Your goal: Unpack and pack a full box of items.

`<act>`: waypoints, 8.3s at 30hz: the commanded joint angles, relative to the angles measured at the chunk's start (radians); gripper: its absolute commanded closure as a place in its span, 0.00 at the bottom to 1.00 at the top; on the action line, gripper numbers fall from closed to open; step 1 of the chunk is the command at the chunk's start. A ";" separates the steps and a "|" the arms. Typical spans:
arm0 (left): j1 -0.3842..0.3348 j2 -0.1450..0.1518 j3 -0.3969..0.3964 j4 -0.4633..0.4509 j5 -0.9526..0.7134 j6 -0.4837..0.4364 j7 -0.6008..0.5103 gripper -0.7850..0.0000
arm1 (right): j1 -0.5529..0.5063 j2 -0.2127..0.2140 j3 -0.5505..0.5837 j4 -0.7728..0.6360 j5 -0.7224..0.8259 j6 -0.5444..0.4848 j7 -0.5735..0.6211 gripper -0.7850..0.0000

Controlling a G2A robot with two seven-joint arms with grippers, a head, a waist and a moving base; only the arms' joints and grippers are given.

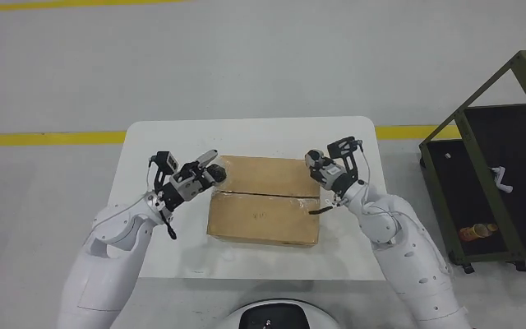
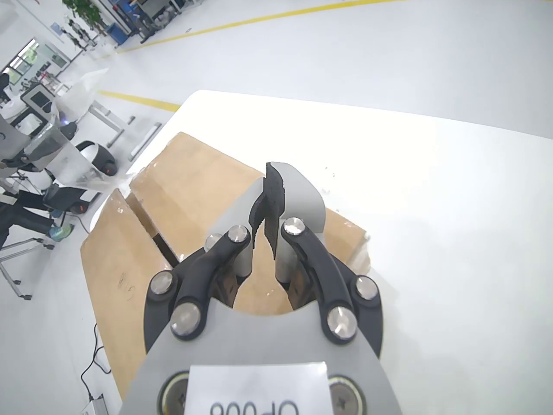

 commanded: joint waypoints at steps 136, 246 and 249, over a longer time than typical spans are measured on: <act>0.173 0.038 -0.175 -0.165 0.413 -0.028 0.028 0.00 | 0.092 0.101 -0.073 0.116 0.895 0.014 0.813 0.00; 0.173 0.038 -0.175 -0.165 0.413 -0.028 0.028 0.00 | 0.444 0.089 -0.315 0.319 0.816 -0.029 1.017 1.00; 0.173 0.038 -0.175 -0.165 0.413 -0.028 0.028 0.00 | 0.464 0.087 -0.325 0.345 0.828 -0.033 1.030 1.00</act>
